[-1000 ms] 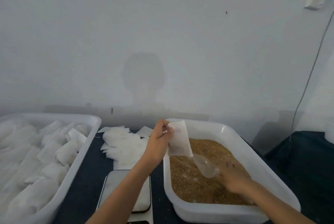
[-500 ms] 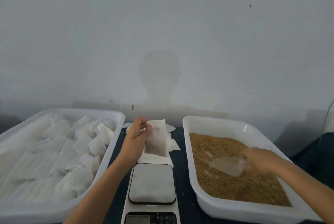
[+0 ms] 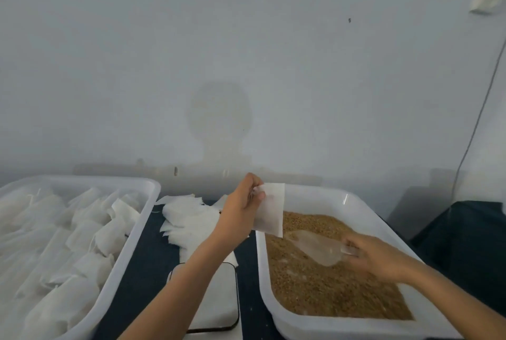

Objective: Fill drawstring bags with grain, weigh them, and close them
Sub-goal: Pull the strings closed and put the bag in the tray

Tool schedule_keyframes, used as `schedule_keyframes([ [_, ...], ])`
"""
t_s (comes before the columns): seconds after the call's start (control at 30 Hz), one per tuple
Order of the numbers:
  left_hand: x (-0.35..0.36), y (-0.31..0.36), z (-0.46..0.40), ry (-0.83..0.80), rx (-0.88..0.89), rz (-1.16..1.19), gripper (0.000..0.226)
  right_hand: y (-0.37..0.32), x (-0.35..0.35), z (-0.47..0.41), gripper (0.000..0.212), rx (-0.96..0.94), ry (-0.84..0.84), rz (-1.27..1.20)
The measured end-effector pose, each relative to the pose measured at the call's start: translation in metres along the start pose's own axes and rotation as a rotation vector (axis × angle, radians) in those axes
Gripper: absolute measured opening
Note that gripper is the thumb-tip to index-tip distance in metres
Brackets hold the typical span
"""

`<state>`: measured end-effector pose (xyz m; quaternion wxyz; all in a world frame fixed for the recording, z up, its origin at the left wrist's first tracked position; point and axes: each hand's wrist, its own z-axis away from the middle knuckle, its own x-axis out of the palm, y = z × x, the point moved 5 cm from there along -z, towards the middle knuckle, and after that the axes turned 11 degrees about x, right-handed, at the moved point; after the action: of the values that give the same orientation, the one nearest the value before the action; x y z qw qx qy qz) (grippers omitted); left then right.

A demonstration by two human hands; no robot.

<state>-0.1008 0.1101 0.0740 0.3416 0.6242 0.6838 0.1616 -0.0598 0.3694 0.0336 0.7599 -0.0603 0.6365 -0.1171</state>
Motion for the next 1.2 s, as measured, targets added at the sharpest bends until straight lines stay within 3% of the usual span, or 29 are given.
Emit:
schedule_keyframes([
  [0.1,0.026,-0.003,-0.005,-0.144,0.05,-0.093,0.029,0.012,-0.033,0.017,0.011,-0.012,0.024,-0.064],
  [0.23,0.058,-0.005,-0.003,-0.387,0.139,-0.296,0.022,0.024,-0.079,0.034,0.008,-0.003,0.129,0.026],
  [0.47,0.083,-0.002,0.007,-0.544,0.259,-0.416,0.039,0.008,-0.102,0.048,0.014,-0.092,0.23,0.231],
  [0.7,0.093,-0.006,0.006,-0.524,0.303,-0.416,0.031,-0.016,-0.104,0.056,0.015,-0.153,0.412,0.552],
  [0.9,0.094,-0.004,0.008,-0.483,0.34,-0.394,0.035,-0.032,-0.103,0.054,0.029,-0.172,0.541,0.931],
  [0.97,0.095,-0.005,0.008,-0.483,0.351,-0.387,0.035,-0.041,-0.104,0.055,0.028,-0.282,0.631,0.979],
  [1.03,0.095,-0.007,0.009,-0.488,0.349,-0.37,0.031,-0.044,-0.109,0.058,0.029,-0.354,0.702,0.893],
  [1.13,0.093,-0.01,0.01,-0.491,0.284,-0.362,0.03,-0.023,-0.107,0.05,0.021,-0.181,0.593,0.863],
  [1.2,0.088,-0.012,0.01,-0.486,0.192,-0.34,0.025,-0.001,-0.099,0.044,0.014,-0.069,0.449,0.666],
])
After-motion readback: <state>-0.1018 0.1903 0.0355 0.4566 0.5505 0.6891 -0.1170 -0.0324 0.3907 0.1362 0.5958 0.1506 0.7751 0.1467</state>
